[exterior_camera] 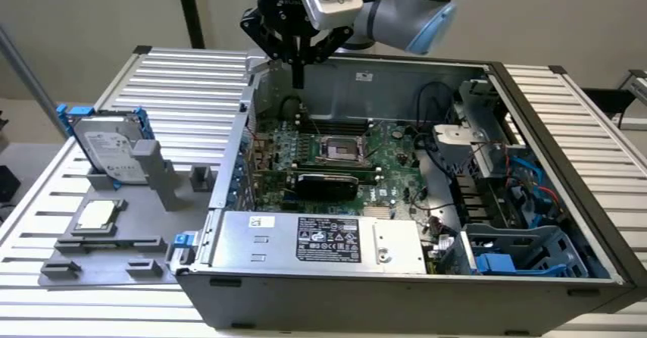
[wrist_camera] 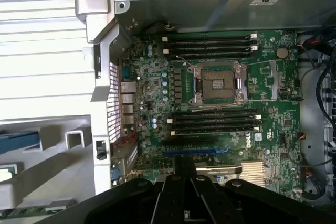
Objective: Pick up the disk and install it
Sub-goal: 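Reach for the disk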
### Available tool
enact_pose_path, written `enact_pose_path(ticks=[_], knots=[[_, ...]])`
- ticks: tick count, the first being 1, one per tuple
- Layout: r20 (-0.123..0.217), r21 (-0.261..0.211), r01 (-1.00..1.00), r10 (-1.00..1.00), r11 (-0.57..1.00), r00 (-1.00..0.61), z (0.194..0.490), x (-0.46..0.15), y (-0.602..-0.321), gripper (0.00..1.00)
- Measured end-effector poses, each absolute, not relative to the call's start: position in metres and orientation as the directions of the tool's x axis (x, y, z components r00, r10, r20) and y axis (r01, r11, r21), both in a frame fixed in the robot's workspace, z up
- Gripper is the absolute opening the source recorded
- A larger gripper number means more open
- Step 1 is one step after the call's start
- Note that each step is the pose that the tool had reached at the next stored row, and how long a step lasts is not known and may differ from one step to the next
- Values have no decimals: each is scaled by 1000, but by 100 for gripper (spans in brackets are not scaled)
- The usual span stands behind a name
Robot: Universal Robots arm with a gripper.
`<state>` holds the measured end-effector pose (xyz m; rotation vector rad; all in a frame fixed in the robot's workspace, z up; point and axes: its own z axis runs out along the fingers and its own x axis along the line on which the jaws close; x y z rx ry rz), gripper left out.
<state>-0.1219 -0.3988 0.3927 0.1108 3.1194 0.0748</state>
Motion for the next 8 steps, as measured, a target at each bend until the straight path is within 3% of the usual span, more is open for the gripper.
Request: enact_pose_path(ticks=[8], knots=[[-17, 49, 70, 71, 996, -997, 393, -157, -399, 11]])
